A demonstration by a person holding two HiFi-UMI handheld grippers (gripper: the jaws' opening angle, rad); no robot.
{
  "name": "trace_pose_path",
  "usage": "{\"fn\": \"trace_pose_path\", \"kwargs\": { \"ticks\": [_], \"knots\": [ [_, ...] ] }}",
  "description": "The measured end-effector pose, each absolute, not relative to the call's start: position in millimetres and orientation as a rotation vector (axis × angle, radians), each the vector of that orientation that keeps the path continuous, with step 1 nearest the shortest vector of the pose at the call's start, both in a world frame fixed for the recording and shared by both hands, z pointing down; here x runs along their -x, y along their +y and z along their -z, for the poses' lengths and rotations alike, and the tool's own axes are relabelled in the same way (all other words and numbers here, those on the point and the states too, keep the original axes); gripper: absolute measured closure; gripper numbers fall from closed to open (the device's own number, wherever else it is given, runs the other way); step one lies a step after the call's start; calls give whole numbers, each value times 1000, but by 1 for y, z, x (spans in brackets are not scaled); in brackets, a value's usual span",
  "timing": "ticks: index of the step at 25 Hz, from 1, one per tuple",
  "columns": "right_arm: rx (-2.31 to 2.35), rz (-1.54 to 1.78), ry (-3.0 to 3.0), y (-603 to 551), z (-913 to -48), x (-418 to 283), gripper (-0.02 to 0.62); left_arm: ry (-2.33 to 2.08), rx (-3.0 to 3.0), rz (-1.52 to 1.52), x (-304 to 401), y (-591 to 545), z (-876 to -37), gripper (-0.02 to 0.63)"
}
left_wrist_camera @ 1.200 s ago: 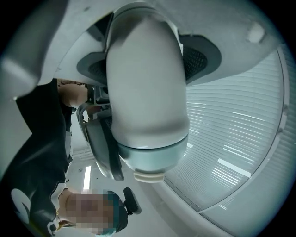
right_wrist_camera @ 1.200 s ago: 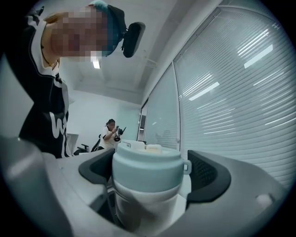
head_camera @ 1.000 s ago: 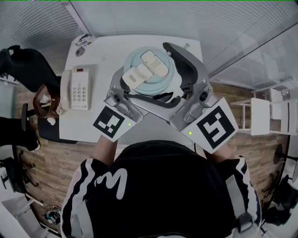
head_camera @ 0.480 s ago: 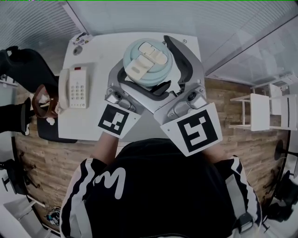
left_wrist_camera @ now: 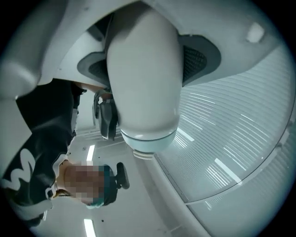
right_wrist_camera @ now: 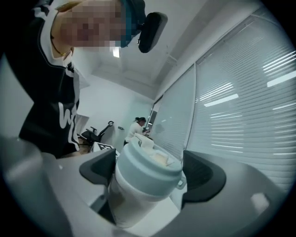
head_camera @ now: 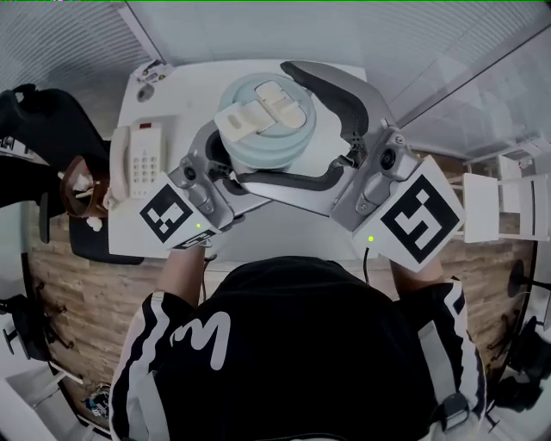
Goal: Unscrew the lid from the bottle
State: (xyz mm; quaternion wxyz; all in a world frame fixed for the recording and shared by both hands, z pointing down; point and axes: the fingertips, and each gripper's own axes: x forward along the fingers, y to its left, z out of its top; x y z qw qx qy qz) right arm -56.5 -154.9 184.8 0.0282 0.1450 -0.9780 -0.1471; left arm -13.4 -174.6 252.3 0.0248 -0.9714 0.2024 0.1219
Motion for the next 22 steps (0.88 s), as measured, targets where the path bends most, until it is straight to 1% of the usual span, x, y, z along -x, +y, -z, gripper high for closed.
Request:
{"fn": "trace_pose_path", "kwargs": {
  "ticks": [2,6,9,14,20,21,22],
  "knots": [
    [-324,440,-3018,-149,-184,59,137,564,3010,-403,15,-168,-248,164],
    [-34,346,-3066,-132,-182,66,120,397,3018,-352,13,-151,-246,164],
    [191,323,-3076,-120,-178,73,91,243,3045,-360,9,-142,-243,164],
    [467,271,-3073,-109,-175,78,75,41,3099,-366,10,-135,-241,164],
    [833,72,-3074,-99,-167,62,94,-167,3115,-384,6,-124,-239,164],
    [874,31,-3080,-101,-164,60,100,-181,3116,-408,6,-124,-238,164],
    [901,5,-3093,-104,-161,59,121,-183,3116,-435,6,-125,-236,164]
  ]
}}
